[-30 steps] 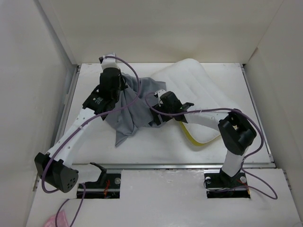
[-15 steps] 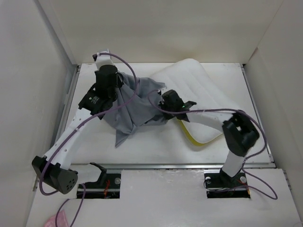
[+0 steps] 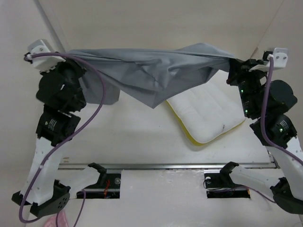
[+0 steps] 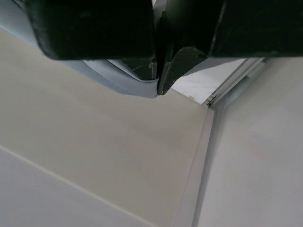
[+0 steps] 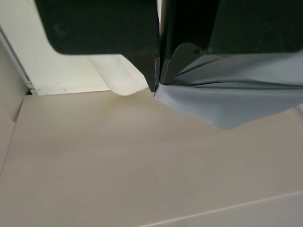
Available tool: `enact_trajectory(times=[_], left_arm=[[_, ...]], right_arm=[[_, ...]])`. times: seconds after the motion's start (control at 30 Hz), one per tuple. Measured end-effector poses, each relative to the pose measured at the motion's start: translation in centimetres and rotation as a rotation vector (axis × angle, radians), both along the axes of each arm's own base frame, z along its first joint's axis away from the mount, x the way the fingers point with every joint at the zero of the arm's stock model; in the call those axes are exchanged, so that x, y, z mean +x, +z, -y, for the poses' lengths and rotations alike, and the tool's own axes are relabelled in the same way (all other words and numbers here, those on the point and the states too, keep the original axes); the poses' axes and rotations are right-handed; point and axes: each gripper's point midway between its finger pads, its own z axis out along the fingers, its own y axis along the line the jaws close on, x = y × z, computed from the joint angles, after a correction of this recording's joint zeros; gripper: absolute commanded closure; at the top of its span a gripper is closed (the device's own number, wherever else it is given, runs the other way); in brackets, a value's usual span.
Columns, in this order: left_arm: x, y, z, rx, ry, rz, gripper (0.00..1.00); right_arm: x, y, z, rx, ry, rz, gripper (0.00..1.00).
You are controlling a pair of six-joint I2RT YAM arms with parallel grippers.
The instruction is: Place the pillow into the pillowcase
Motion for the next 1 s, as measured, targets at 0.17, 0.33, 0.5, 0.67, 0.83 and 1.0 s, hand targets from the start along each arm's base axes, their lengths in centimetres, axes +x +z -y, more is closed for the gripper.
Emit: enact_trajectory(times=[0.17, 0.33, 0.5, 0.67, 0.83, 1.0], left_arm=[[-3.3, 2.9, -1.0, 0.004, -0.039, 0.099, 1.00], [-2.7, 3.1, -0.2, 0.032, -0.072, 0.102, 1.00], [3.7, -0.2, 3.0, 0.098, -0.101, -0.020, 1.00], [15.8, -11.1, 7.8, 0.192, -0.217, -0.301, 0.00], [25.8, -28.5, 9.3, 0.191, -0.275, -0.730, 0.00], [23.0, -35.8, 7.4, 0.102, -0.267, -0.929, 0.00]], right_arm=[[-1.1, 0.4, 0.2, -0.029, 0.024, 0.011, 1.00], [-0.2, -0.9, -0.5, -0.071, 0.022, -0.034, 1.00], [4.5, -5.0, -2.0, -0.108, -0.030, -0.160, 1.00], [13.9, -17.5, -3.5, -0.166, -0.053, -0.469, 0.74], [17.8, -33.7, 1.0, -0.215, -0.137, -0.912, 0.16], [16.6, -33.4, 1.6, -0.255, -0.124, -0.941, 0.04]])
